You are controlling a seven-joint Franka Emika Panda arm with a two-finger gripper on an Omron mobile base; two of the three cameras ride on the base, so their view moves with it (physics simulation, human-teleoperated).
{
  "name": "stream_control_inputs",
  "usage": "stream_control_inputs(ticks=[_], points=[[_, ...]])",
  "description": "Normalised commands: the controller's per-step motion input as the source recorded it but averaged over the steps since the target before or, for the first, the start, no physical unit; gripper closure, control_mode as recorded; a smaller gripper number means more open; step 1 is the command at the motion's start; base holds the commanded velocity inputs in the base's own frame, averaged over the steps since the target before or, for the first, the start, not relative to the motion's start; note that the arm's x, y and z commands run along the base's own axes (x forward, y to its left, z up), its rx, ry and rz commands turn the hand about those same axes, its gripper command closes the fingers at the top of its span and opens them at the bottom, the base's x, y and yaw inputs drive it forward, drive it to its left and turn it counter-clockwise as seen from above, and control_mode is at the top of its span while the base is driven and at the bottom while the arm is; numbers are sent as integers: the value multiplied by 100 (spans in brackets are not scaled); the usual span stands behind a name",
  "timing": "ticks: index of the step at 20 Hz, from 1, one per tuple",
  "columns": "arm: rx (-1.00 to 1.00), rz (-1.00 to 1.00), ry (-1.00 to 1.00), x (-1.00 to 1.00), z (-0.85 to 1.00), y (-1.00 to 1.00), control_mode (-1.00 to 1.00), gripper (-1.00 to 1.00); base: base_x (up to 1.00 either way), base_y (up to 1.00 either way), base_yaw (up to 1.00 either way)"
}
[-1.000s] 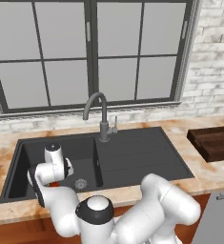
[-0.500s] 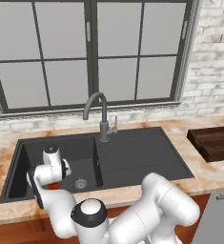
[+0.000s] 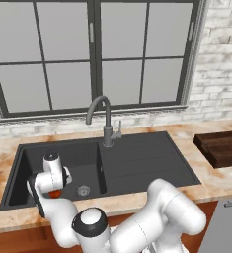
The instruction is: Pick up all produce items and place them in the sink. Turn on the sink faucet to wash them. Then turn the sink off and put them in the tray.
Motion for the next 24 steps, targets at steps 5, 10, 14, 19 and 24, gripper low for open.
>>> stream_control_inputs(ticks=[5,10,14,19,24], points=[[0,0,0,3,-23,0,-100,-100,0,0,0],[0,0,0,0,-18,-1,-100,-100,0,0,0],[1,0,-1,0,-3,-5,-100,-100,0,0,0],[-2,0,0,0,-2,-13,-100,-100,0,0,0],[-8,0,1,0,0,-11,-100,-100,0,0,0]])
